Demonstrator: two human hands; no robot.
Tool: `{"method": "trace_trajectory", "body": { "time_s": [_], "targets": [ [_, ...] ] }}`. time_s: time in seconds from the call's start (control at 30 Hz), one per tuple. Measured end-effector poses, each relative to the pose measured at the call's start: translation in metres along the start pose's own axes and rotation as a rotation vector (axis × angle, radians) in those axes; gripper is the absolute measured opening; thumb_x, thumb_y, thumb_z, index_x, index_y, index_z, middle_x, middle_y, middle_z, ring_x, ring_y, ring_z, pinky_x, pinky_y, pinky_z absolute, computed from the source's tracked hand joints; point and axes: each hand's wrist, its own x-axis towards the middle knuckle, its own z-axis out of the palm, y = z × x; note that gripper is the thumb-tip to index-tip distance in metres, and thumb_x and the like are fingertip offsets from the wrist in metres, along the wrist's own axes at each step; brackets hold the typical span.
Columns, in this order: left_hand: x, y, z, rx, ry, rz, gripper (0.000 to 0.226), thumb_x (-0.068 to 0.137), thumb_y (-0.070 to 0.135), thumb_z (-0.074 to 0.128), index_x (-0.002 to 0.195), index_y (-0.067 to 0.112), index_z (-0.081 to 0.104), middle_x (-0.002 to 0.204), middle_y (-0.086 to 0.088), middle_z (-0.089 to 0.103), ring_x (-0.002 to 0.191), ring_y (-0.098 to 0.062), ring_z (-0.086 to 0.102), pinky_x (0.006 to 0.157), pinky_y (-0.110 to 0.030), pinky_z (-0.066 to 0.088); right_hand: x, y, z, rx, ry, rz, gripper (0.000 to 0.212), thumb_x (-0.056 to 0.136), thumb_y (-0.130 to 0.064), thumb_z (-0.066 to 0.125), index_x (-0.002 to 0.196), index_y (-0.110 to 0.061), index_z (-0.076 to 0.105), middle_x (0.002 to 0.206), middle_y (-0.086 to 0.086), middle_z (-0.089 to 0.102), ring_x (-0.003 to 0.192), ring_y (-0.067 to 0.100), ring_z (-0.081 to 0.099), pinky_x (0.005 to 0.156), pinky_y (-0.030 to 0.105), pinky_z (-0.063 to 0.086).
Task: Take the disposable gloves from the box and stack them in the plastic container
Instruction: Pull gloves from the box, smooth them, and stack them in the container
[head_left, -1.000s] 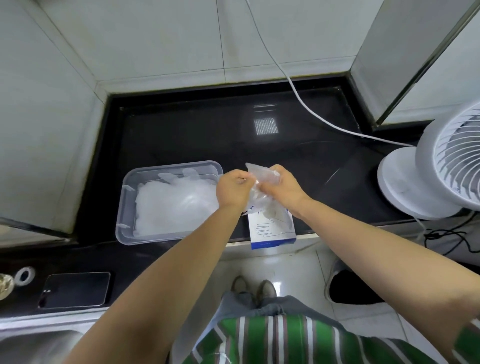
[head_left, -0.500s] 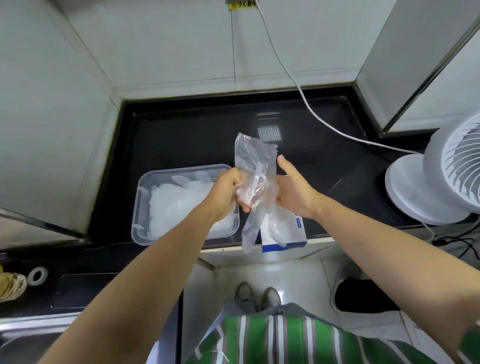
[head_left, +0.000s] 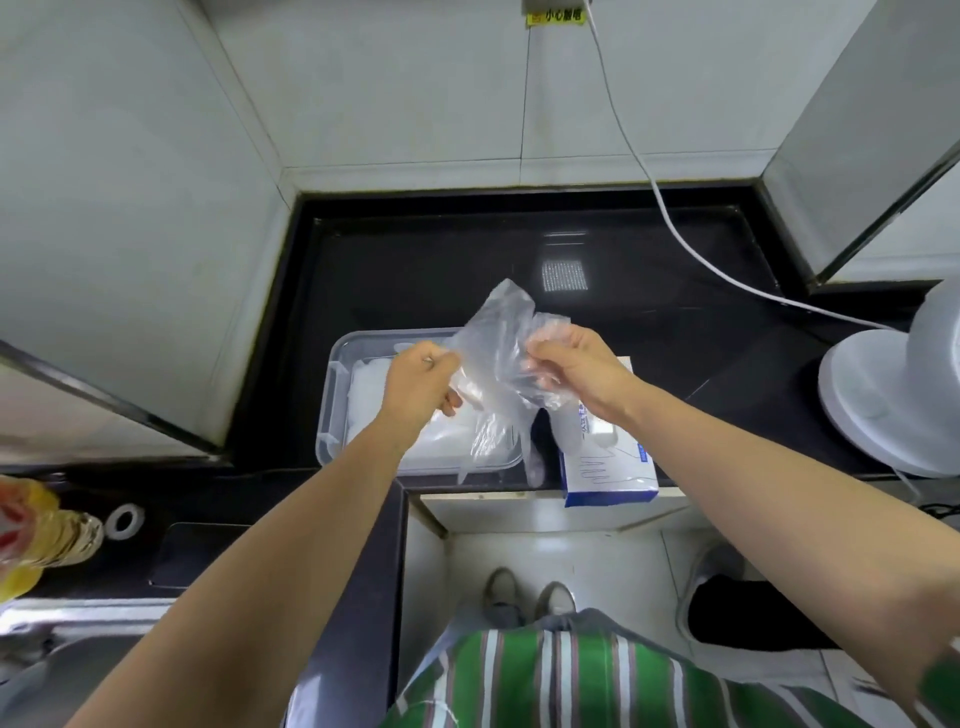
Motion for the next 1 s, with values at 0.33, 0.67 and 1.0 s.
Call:
{"method": "trace_trajectory", "body": {
  "time_s": [0.33, 0.67, 1.0],
  "targets": [
    [0.002, -0.009, -0.004, -0.679, -0.264, -0.304, 0.036, 0.091, 0.031, 0.067, 0.122, 0.01, 0.064, 0.12, -0.008, 0.068, 0.108, -0.02, 0.065, 0.103, -0.036, 0.048, 0.006, 0.012, 0.047, 0.11, 0.073, -0.008, 0.008, 0.099, -0.006, 0.048, 0.104, -0.009, 0.054, 0.1, 0.013, 0.061, 0.09, 0.022, 0.062, 0.08, 0.031, 0.054],
    [0.003, -0.019, -0.009, -0.264, 0.103, 0.112, 0.014, 0.095, 0.027, 0.058, 0.106, 0.02, 0.053, 0.099, -0.001, 0.057, 0.089, -0.012, 0.054, 0.081, -0.026, 0.046, 0.006, 0.006, 0.049, 0.156, -0.092, 0.066, 0.035, 0.093, -0.024, 0.056, 0.119, -0.002, 0.066, 0.102, 0.009, 0.067, 0.092, 0.019, 0.065, 0.083, 0.034, 0.054],
    [0.007, -0.025, -0.024, -0.057, 0.189, 0.074, 0.024, 0.1, 0.03, 0.046, 0.117, 0.014, 0.046, 0.08, -0.001, 0.053, 0.073, -0.011, 0.051, 0.067, -0.023, 0.043, 0.013, -0.008, 0.073, 0.121, -0.05, 0.172, 0.062, 0.1, -0.059, 0.033, 0.105, -0.009, 0.07, 0.097, 0.009, 0.075, 0.093, 0.023, 0.071, 0.087, 0.034, 0.054]
  ]
}}
